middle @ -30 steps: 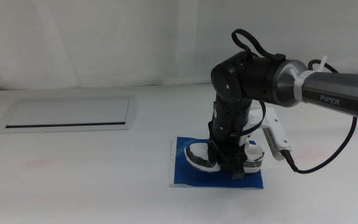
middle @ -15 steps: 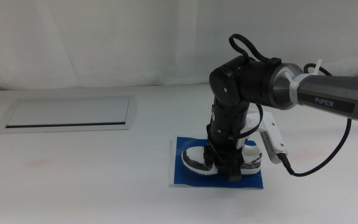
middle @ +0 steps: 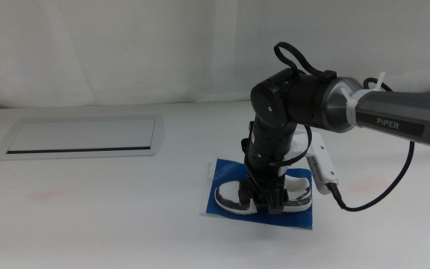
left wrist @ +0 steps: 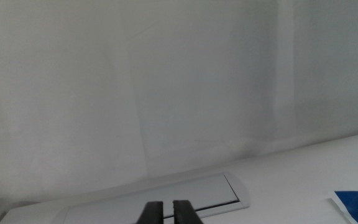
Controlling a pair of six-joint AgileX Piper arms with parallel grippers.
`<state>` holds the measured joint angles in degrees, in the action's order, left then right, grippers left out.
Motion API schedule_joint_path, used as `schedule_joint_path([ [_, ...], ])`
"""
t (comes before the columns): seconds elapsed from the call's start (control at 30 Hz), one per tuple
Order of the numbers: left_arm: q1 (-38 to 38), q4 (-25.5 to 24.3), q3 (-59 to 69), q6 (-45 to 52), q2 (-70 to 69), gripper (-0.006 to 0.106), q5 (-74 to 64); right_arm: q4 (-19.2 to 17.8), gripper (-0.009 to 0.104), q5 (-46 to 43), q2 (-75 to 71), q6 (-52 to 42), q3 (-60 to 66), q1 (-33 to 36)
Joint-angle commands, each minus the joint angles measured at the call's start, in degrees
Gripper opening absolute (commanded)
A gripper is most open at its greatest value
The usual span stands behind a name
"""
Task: Use one arm to grab the shoe from the table and place it on the mat.
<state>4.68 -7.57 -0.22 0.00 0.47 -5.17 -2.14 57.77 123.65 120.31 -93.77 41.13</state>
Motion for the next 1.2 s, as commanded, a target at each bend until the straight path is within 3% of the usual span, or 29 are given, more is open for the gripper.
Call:
schedule_joint_path([
  [0.0,-0.2,0.5,2.3,-0.4,-2.3,-0.003,0.0,-0.6,0.077,-0.9,-0.1,-0.2,-0.3,-0.1],
  [0.17,-0.2,0.5,2.3,-0.4,-2.3,-0.003,0.0,-0.6,0.077,-1.2,-0.6,-0.2,-0.3,-0.1],
  [0.27,-0.2,0.5,2.3,-0.4,-2.3,-0.003,0.0,2.1,0.077,-0.1,-0.7,-0.2,-0.3,-0.1],
  [0.43,-0.2,0.5,2.3,-0.4,-2.3,-0.003,0.0,3.5,0.077,2.6,-2.1,0.7,-0.4,-0.1],
  [0.87,-0.2,0.5,2.3,-0.4,-2.3,-0.003,0.0,0.8,0.077,5.4,-12.4,1.0,-0.4,-0.2],
  [1.0,-0.2,0.5,2.3,-0.4,-2.3,-0.003,0.0,-7.4,0.077,3.4,-15.4,-6.4,-0.4,-0.2],
  [1.1,-0.2,0.5,2.3,-0.4,-2.3,-0.003,0.0,-15.4,0.077,1.1,-16.5,-18.2,-0.4,-0.3],
  [1.17,-0.2,0.5,2.3,-0.4,-2.3,-0.003,0.0,-18.8,0.077,-0.2,-17.3,-27.2,-0.4,-0.6],
])
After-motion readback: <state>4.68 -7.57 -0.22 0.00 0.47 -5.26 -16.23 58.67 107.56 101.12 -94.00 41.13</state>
